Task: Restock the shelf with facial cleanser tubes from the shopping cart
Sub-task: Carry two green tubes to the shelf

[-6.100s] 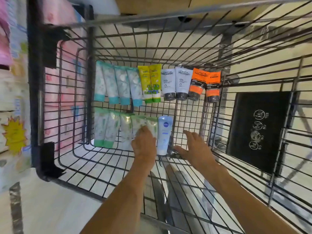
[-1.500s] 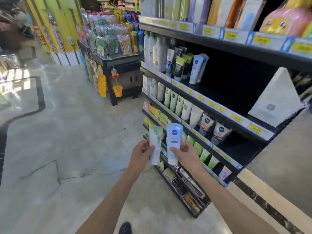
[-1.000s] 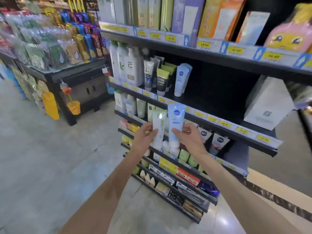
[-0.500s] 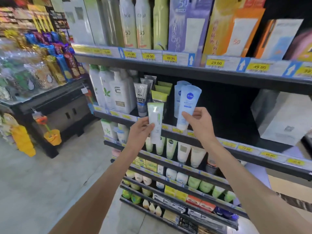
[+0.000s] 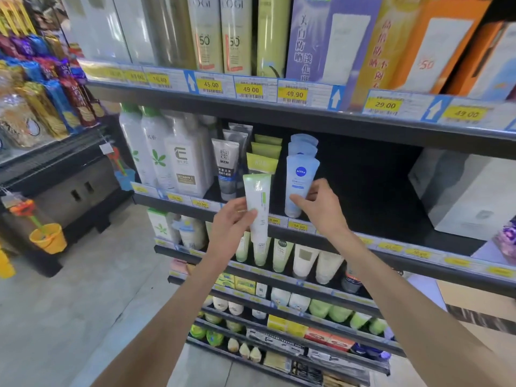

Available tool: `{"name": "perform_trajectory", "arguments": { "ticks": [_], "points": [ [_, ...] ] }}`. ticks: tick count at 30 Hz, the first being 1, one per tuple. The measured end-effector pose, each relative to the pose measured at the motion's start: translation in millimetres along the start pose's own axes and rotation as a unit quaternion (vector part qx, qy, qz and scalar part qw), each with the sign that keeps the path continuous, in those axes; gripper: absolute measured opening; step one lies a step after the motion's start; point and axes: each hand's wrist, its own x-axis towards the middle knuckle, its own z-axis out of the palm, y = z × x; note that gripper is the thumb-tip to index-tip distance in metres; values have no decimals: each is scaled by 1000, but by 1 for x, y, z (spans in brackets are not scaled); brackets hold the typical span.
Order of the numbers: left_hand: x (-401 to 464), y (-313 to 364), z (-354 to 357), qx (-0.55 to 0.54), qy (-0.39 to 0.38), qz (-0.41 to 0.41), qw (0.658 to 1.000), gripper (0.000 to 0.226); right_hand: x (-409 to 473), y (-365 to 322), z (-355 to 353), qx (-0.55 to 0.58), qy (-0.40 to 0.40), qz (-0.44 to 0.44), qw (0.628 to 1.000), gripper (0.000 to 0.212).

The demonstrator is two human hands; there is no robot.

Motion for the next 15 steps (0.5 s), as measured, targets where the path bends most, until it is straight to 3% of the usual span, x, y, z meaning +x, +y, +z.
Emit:
{"name": "perform_trajectory", "arguments": {
  "ticks": [15],
  "points": [
    [3, 6, -4, -13, -32, 31, 999, 28, 1, 3, 11, -12, 27, -2, 1000, 48]
  ]
}}
